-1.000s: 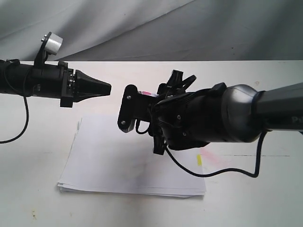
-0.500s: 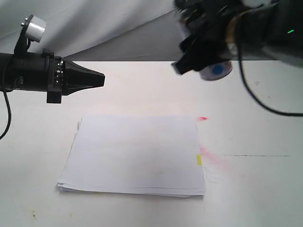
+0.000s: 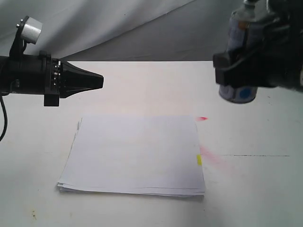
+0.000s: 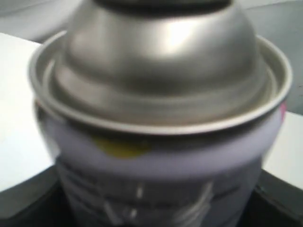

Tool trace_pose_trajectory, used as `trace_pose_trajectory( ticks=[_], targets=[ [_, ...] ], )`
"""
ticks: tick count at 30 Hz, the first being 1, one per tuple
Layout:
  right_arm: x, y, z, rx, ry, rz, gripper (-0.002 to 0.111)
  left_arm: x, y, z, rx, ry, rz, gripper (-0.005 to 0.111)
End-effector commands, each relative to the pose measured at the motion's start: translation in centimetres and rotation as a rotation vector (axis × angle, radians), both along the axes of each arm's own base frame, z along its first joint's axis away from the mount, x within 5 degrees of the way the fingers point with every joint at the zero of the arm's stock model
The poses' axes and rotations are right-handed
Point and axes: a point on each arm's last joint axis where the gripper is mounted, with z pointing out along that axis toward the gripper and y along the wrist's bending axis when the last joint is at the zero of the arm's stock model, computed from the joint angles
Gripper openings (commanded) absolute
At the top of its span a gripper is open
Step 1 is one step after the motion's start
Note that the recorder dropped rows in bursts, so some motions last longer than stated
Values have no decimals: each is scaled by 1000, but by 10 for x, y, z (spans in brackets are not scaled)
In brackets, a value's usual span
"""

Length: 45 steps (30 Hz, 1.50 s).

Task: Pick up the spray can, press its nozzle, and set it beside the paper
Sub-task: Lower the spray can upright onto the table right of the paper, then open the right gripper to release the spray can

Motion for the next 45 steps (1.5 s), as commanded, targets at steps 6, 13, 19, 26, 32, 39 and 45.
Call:
trace_pose_trajectory(
  ticks=[6, 13, 19, 26, 32, 39, 45],
  targets=[
    [51, -10, -51, 197, -154, 35, 0, -1, 1, 2, -16, 6, 15, 0],
    [85, -15, -104, 159, -272, -23, 0, -1, 1, 2, -18, 15, 18, 0],
    [118, -7, -146, 151, -272, -19, 0, -1, 1, 2, -23, 32, 23, 0],
    [159, 3, -156, 163, -317, -19, 0, -1, 1, 2, -23, 34, 23, 0],
    [176, 6, -172, 140, -275, -21, 0, -1, 1, 2, -22, 34, 25, 0],
    [175, 6, -196, 97, -190, -23, 0, -1, 1, 2, -16, 33, 30, 0],
    [175, 5, -202, 85, -160, -24, 0, -1, 2, 0, 11, 34, 28, 0]
  ],
)
